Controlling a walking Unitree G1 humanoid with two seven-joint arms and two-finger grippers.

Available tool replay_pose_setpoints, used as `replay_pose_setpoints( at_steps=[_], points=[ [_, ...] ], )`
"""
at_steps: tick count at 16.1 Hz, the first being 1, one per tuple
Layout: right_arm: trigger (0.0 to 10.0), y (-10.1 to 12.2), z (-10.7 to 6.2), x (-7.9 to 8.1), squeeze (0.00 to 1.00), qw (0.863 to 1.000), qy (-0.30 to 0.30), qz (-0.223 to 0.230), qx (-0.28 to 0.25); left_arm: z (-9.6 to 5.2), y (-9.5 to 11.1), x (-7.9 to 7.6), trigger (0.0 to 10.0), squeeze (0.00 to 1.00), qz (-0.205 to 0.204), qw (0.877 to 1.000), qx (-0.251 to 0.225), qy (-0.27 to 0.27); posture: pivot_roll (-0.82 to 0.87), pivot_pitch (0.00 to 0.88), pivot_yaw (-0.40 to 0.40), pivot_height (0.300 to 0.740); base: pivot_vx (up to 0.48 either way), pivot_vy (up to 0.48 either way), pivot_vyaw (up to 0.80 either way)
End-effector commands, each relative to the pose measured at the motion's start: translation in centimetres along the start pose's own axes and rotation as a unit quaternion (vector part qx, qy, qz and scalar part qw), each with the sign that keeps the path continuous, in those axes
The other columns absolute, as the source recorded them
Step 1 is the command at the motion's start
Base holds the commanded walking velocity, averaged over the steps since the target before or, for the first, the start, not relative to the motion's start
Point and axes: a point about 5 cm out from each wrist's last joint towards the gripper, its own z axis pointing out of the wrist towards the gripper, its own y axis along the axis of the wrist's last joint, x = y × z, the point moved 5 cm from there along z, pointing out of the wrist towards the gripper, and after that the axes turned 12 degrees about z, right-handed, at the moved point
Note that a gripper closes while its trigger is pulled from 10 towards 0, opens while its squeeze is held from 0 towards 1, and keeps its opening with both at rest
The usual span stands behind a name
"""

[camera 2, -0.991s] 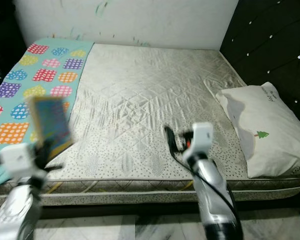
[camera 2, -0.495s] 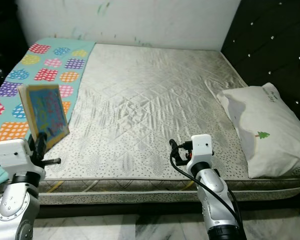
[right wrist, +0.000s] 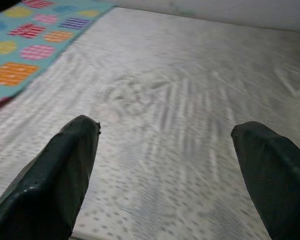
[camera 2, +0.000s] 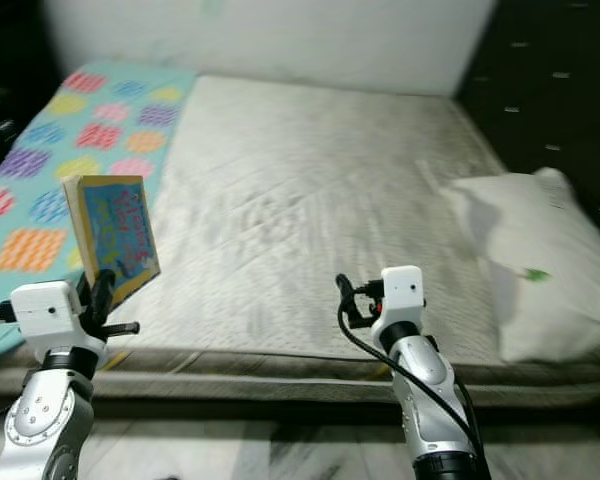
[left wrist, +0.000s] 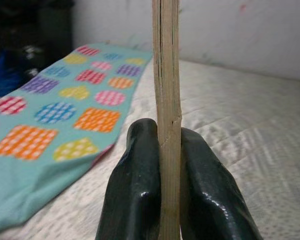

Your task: Clean up the room

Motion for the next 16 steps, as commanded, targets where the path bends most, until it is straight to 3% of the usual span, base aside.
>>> replay_pose_setpoints(
  at_steps=[1,4,9,11,14,16],
  points=[
    [10.0,0.5,0.1,0.1,0.0,1.0,0.001,0.004,-0.005,0.1,1.3,0.3,10.0,0.0,-0.011,1.0,-0.021,0.004,-0.03,0.132,-0.09,0.74,0.0,0.0,0.8],
    [10.0,0.5,0.1,-0.1,0.0,1.0,-0.004,0.008,-0.006,0.3,1.2,-0.2,10.0,0.0,-0.034,0.999,-0.015,-0.014,-0.03,0.131,-0.095,0.74,0.0,0.0,0.0],
    [10.0,0.8,0.7,0.1,0.0,1.0,0.005,0.003,-0.006,0.0,-0.4,-2.3,10.0,0.0,0.064,0.987,0.018,-0.146,-0.01,0.128,-0.128,0.74,0.0,0.0,0.0],
    [10.0,0.8,0.6,0.1,0.0,1.0,0.001,0.003,-0.009,-0.4,0.2,-3.9,10.0,0.0,0.079,0.976,-0.009,-0.204,-0.02,0.116,-0.119,0.74,0.0,0.0,0.0],
    [10.0,0.8,0.2,-0.4,0.0,1.0,-0.014,0.006,-0.016,-0.8,0.9,-5.0,10.0,0.0,0.046,0.982,-0.03,-0.179,-0.04,0.089,-0.095,0.74,0.0,0.0,0.0],
    [10.0,1.1,0.2,-0.5,0.0,1.0,-0.017,0.007,-0.021,-1.1,0.5,-3.9,10.0,0.0,0.042,0.99,-0.024,-0.135,-0.05,0.082,-0.098,0.74,0.0,0.0,0.0]
  ],
)
